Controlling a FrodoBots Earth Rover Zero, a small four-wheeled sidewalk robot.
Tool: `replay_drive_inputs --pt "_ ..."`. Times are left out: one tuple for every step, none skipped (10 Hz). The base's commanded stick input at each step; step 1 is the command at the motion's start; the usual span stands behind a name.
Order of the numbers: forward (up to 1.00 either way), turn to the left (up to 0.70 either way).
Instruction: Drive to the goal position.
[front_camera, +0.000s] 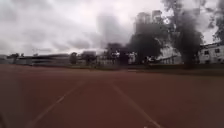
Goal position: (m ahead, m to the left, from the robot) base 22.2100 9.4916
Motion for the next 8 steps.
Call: replay_drive_inputs --pt "0.67 0.0" --pt "0.67 0.0" --pt "0.67 0.0" --pt "0.67 0.0" --pt "0.67 0.0" --pt "0.67 0.0" --pt "0.67 0.0" --pt "0.67 0.0"
